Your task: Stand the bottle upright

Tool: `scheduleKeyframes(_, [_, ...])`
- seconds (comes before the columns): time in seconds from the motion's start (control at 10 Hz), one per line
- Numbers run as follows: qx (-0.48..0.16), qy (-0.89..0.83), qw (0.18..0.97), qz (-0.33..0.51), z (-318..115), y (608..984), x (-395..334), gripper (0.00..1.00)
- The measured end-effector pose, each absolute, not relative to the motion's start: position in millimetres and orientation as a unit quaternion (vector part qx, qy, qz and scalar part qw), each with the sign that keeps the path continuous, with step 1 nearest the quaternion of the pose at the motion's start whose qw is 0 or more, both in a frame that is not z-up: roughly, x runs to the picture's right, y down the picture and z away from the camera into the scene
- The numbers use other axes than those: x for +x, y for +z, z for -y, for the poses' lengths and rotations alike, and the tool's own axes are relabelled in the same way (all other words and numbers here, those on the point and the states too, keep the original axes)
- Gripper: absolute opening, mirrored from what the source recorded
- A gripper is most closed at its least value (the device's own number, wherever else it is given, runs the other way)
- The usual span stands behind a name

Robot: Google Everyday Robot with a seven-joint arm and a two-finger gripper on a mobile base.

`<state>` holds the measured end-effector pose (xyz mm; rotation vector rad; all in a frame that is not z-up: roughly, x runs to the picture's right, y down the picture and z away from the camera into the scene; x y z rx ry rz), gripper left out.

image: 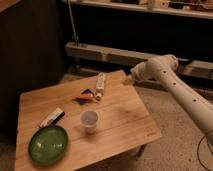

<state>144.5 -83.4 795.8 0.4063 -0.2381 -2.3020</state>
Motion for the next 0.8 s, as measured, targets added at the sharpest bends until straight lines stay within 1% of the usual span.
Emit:
scheduleKeyframes(0.2, [0.159,-0.902,0.388,0.100,84,796,144,0.62])
scheduleKeyframes(0.3, [0.144,-0.899,0.396,0.119,86,801,144,0.62])
scheduleKeyframes(0.4, [0.121,-0.884,0.426,0.146,90,807,143,0.62])
scheduleKeyframes(0.7, [-0.008,-0.789,0.566,0.240,84,829,152,0.62])
scheduleKeyframes(0.8, [-0.033,-0.753,0.601,0.264,78,834,154,0.62])
